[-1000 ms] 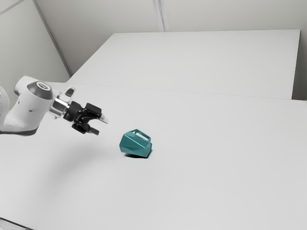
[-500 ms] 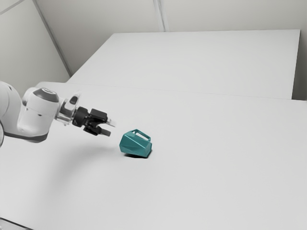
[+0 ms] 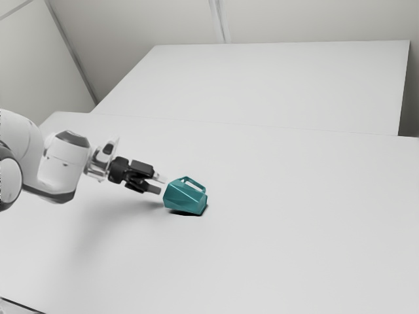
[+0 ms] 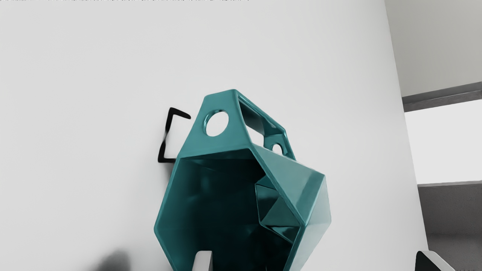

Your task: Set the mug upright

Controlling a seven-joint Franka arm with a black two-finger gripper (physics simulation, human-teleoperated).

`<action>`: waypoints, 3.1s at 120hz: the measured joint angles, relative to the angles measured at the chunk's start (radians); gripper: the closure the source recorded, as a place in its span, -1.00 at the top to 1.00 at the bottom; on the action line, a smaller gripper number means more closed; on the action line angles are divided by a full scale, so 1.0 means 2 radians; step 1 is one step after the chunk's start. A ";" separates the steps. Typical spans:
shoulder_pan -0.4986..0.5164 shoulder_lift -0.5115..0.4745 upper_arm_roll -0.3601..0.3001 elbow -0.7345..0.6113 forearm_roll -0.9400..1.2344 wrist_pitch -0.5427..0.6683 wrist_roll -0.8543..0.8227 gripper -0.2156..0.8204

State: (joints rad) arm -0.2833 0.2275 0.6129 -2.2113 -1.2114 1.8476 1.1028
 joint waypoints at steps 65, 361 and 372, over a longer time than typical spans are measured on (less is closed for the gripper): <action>0.014 0.041 -0.038 0.029 -0.036 -0.011 0.047 0.55; -0.042 -0.124 -0.117 0.043 0.417 0.125 -0.185 -0.93; -0.054 -0.125 -0.122 0.044 0.447 0.117 -0.213 -0.93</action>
State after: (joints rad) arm -0.3922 -0.0220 0.3690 -2.1233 -0.3164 2.0806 0.6761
